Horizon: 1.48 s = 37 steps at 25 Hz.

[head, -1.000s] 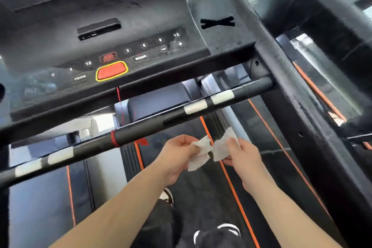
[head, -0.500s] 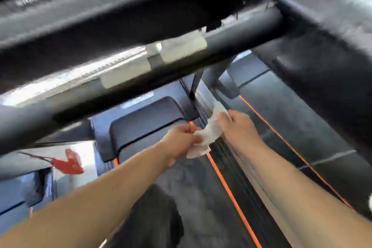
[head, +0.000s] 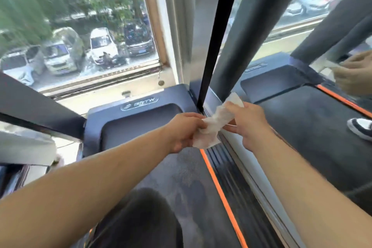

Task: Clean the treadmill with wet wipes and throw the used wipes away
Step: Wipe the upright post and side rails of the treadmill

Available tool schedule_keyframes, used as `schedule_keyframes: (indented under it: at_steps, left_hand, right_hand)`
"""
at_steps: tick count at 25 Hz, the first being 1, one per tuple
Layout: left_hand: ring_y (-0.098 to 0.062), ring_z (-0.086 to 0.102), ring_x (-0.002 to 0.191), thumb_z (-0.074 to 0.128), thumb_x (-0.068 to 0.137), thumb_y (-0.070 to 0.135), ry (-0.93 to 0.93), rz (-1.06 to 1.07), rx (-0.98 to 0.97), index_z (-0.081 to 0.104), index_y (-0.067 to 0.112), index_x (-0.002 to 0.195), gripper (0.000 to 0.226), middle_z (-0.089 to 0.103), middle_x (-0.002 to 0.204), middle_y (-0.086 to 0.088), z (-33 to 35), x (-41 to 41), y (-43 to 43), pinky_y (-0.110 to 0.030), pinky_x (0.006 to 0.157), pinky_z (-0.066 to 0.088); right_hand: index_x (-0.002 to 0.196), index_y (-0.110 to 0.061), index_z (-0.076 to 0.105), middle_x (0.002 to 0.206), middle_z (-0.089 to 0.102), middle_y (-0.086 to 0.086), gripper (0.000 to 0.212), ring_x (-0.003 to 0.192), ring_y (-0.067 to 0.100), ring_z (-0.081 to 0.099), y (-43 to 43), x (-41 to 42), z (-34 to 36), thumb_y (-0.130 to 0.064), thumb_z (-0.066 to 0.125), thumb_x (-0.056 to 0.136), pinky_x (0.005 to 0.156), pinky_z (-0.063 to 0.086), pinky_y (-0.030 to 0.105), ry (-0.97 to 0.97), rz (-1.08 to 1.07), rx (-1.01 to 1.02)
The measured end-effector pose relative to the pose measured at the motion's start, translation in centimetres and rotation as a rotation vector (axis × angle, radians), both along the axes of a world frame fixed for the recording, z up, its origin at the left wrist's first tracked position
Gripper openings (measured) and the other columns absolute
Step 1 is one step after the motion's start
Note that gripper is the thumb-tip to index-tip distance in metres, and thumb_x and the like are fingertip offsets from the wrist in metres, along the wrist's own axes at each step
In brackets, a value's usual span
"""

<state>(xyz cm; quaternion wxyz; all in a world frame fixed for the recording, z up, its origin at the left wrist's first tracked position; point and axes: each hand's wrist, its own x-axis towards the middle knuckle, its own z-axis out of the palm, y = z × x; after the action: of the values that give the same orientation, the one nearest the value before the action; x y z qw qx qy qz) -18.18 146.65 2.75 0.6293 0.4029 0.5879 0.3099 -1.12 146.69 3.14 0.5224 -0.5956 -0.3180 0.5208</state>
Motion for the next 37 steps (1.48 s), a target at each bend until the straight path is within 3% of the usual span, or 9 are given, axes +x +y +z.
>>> schedule_keyframes:
  at_steps: [6,11,15,19,22,25,30,34,37]
  left_hand:
    - [-0.034,0.071,0.088,0.046,0.088,-0.011,0.177,-0.014,-0.046,0.066,0.000,0.114,0.035,0.068,0.106,-0.019,-3.0,-2.7,-0.2,-0.048,0.083,0.062]
    - [-0.025,0.075,0.071,0.044,0.089,-0.016,0.280,-0.045,-0.046,0.065,-0.002,0.116,0.037,0.067,0.107,-0.022,-4.1,-6.6,0.5,-0.032,0.065,0.061]
    - [-0.027,0.071,0.080,0.054,0.087,-0.013,0.299,-0.005,-0.068,0.064,-0.005,0.106,0.023,0.066,0.103,-0.020,-9.2,-10.4,4.1,-0.040,0.081,0.063]
    - [-0.034,0.074,0.089,0.062,0.087,-0.012,0.180,0.101,-0.128,0.065,0.002,0.096,0.017,0.068,0.100,-0.020,-15.0,-14.9,9.6,-0.045,0.082,0.063]
    - [-0.032,0.074,0.090,0.063,0.088,-0.005,0.120,0.128,-0.155,0.071,0.008,0.096,0.017,0.073,0.101,-0.016,-17.6,-19.0,14.3,-0.049,0.088,0.061]
    - [-0.028,0.076,0.090,0.059,0.091,-0.002,0.072,0.184,-0.159,0.075,0.011,0.105,0.025,0.077,0.104,-0.013,-20.4,-23.4,18.6,-0.041,0.083,0.062]
    - [-0.021,0.065,0.073,0.040,0.090,-0.012,-0.028,0.308,-0.164,0.071,0.003,0.103,0.036,0.070,0.091,-0.007,-23.6,-30.0,24.5,-0.025,0.055,0.053]
    - [-0.027,0.068,0.076,0.047,0.087,-0.012,0.022,0.397,-0.125,0.069,-0.001,0.105,0.030,0.076,0.095,-0.003,-25.4,-35.0,28.4,-0.042,0.079,0.053]
    - [-0.022,0.064,0.071,0.053,0.090,-0.009,0.105,0.450,-0.060,0.069,0.002,0.106,0.025,0.072,0.076,-0.001,-25.3,-38.7,31.5,-0.025,0.062,0.052]
  right_hand:
    - [0.102,-0.011,0.072,0.103,0.076,0.017,0.014,0.083,0.029,0.076,-0.8,-2.6,-7.5,-0.010,0.061,0.092,0.063,0.063,0.037,0.265,-0.092,-0.045]
    - [0.108,-0.005,0.072,0.103,0.076,0.019,0.021,0.094,0.031,0.076,-2.0,-4.2,-9.7,-0.009,0.058,0.093,0.084,0.062,0.044,0.309,0.063,-0.083]
    - [0.089,-0.006,0.067,0.074,0.075,0.014,0.015,0.075,0.026,0.074,0.8,-5.8,-11.9,-0.005,0.052,0.092,0.082,0.062,0.041,0.241,0.162,-0.109]
    - [0.103,0.003,0.064,0.102,0.075,0.024,0.021,0.104,0.040,0.071,6.1,-9.8,-14.6,-0.007,0.050,0.091,0.096,0.056,0.056,0.188,0.126,-0.183]
    - [0.093,-0.009,0.066,0.094,0.077,0.015,0.018,0.089,0.031,0.077,11.4,-14.5,-16.5,-0.008,0.048,0.094,0.089,0.060,0.047,0.151,0.111,-0.192]
    - [0.108,-0.005,0.068,0.101,0.077,0.011,0.027,0.103,0.039,0.072,16.5,-19.6,-18.9,-0.008,0.045,0.096,0.099,0.055,0.053,0.107,0.137,-0.220]
    - [0.104,-0.016,0.066,0.099,0.078,0.009,0.022,0.090,0.025,0.077,25.1,-27.0,-21.6,-0.014,0.045,0.099,0.094,0.057,0.045,0.059,0.149,-0.258]
    - [0.094,-0.018,0.065,0.069,0.076,0.003,0.024,0.098,0.028,0.075,29.2,-31.4,-22.4,-0.013,0.042,0.100,0.097,0.054,0.044,0.032,0.218,-0.258]
    - [0.086,-0.014,0.063,0.071,0.073,0.011,0.024,0.088,0.029,0.074,32.0,-34.1,-23.5,-0.008,0.040,0.092,0.101,0.054,0.045,-0.044,0.221,-0.286]
